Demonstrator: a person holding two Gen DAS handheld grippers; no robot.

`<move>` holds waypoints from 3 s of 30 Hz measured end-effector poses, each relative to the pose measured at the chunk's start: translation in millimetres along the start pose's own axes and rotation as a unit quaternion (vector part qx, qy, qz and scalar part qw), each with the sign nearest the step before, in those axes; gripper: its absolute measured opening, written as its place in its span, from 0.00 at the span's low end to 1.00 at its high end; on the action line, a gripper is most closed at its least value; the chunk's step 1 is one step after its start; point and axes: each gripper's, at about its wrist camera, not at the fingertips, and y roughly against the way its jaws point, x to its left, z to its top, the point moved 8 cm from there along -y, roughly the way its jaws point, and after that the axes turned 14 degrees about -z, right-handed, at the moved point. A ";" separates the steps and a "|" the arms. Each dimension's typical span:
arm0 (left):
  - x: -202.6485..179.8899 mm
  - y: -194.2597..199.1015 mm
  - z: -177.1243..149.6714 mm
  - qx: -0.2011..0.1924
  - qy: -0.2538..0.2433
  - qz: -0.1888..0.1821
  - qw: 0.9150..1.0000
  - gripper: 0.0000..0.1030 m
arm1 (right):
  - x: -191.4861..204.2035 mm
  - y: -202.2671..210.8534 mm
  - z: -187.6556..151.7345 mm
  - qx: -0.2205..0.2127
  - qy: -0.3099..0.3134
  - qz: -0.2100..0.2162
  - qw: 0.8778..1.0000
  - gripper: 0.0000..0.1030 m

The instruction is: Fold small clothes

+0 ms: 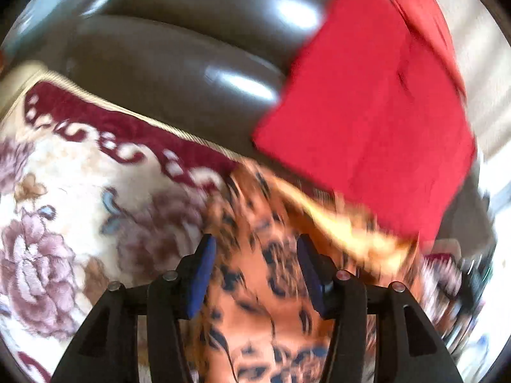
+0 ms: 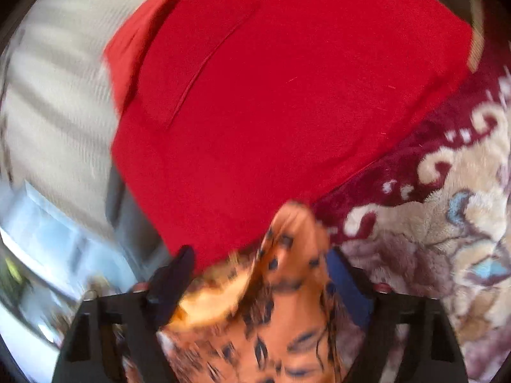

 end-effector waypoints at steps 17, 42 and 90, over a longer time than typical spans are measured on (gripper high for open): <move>-31.4 -110.1 56.3 -0.026 0.098 -0.005 0.995 0.52 | 45.0 -63.2 -87.6 0.124 0.116 -0.011 0.985 0.36; 39.5 28.6 -95.8 0.026 0.029 0.044 0.998 0.52 | 36.4 -95.5 -36.2 0.057 -0.057 -0.037 0.996 0.37; -7.9 86.6 -114.1 -0.122 0.130 -0.008 0.984 0.15 | -1.1 99.5 -145.1 -0.011 0.006 -0.011 1.000 0.24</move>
